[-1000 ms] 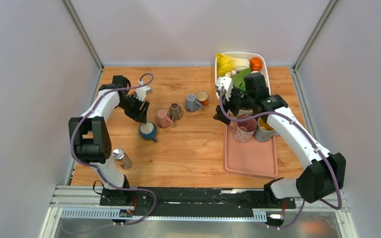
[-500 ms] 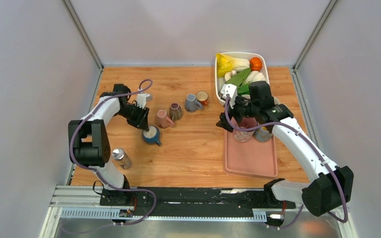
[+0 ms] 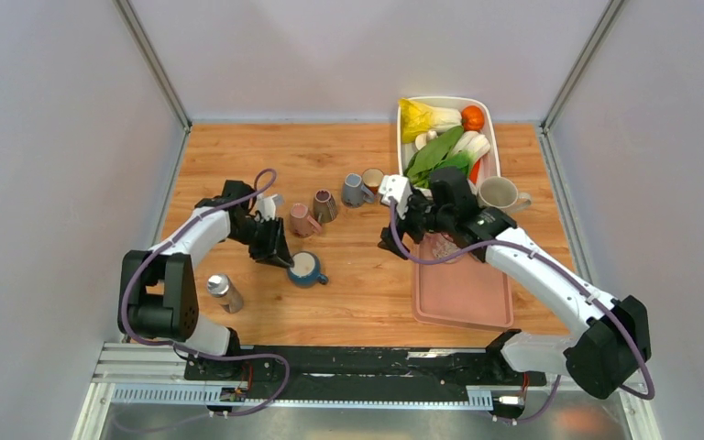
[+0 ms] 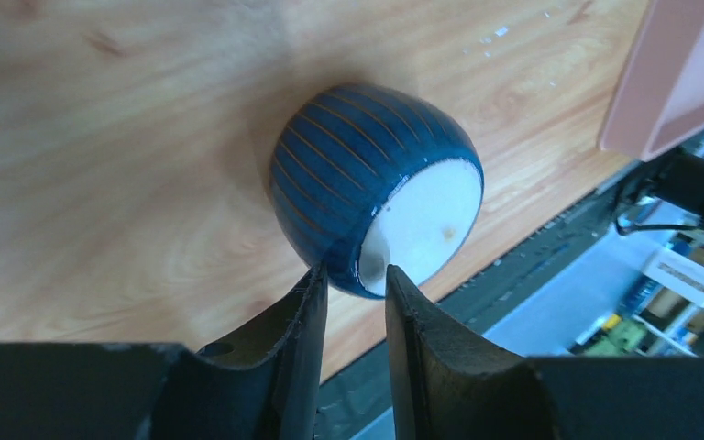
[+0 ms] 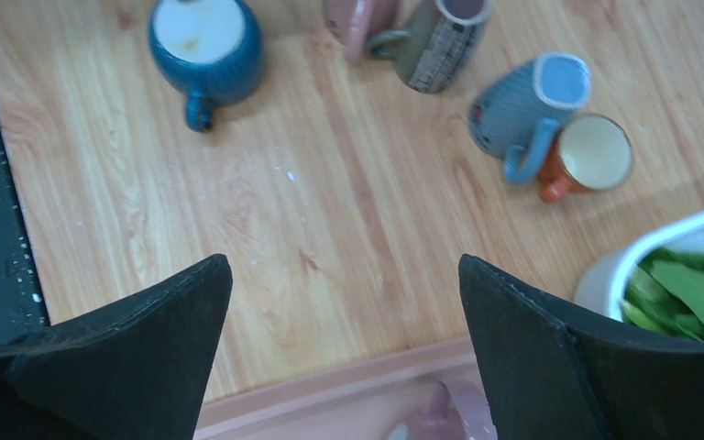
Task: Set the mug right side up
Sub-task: Move the cup to the center of the board, then turn over the cup at the center of the board.
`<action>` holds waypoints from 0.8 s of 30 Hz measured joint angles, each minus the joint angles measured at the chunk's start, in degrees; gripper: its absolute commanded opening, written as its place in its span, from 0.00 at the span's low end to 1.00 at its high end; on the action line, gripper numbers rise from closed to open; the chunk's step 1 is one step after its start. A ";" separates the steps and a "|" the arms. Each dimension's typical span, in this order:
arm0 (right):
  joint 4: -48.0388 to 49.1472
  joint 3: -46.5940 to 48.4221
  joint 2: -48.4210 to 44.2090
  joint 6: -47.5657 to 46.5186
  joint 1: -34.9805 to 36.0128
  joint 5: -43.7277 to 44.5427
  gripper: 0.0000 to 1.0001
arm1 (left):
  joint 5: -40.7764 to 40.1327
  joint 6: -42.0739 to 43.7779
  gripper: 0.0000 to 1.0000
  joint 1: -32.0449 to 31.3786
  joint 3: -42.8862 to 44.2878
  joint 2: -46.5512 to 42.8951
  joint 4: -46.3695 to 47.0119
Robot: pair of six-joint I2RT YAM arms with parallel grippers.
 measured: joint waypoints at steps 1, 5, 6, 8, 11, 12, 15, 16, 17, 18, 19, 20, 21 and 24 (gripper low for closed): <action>0.13 -0.09 0.11 -0.13 1.55 0.46 1.00 | 0.94 -1.79 0.41 -0.39 -1.07 -0.70 0.57; 1.55 -0.09 2.75 -0.94 8.94 1.62 0.95 | 2.29 -4.87 0.51 -0.96 -2.78 -3.21 0.63; 2.10 -0.13 4.17 -1.25 10.64 1.92 0.92 | 2.05 -5.18 0.54 -0.87 -2.67 -4.39 0.79; 2.67 -0.17 6.93 -1.49 12.98 2.38 0.85 | 1.53 -5.11 0.57 -0.46 -2.10 -6.51 0.63; 3.65 -0.61 11.23 -1.90 15.15 2.51 0.80 | 0.39 -4.61 0.58 0.63 0.15 -9.90 0.48; 3.80 -0.74 12.50 -2.32 15.43 2.47 0.79 | 0.00 -4.33 0.58 1.03 1.20 -11.26 0.57; 4.22 -1.03 15.56 -4.22 16.57 2.34 0.79 | -0.61 -3.52 0.58 1.75 2.69 -14.91 0.85; 4.81 -1.05 16.59 -4.79 17.14 2.40 0.79 | -0.87 -3.34 0.58 2.08 2.73 -16.35 1.03; 5.38 -1.05 17.33 -5.14 17.77 2.47 0.80 | -1.05 -3.28 0.58 2.32 2.73 -17.64 0.98; 5.97 -1.05 18.10 -5.44 18.58 2.58 0.80 | -1.25 -3.17 0.58 2.51 2.71 -18.69 0.92; 6.80 -1.05 18.95 -5.55 19.52 2.67 0.80 | -1.31 -3.04 0.58 2.84 2.71 -19.87 0.85; 7.58 -1.03 19.80 -5.55 20.48 2.69 0.80 | -1.42 -2.91 0.58 3.30 2.71 -21.07 0.87; 8.37 -0.96 20.76 -5.51 21.38 2.69 0.79 | -1.55 -2.73 0.58 4.00 2.64 -22.45 0.96; 10.45 -0.13 24.24 -4.28 23.43 3.23 0.77 | -2.71 -2.69 0.58 5.92 1.81 -26.34 1.77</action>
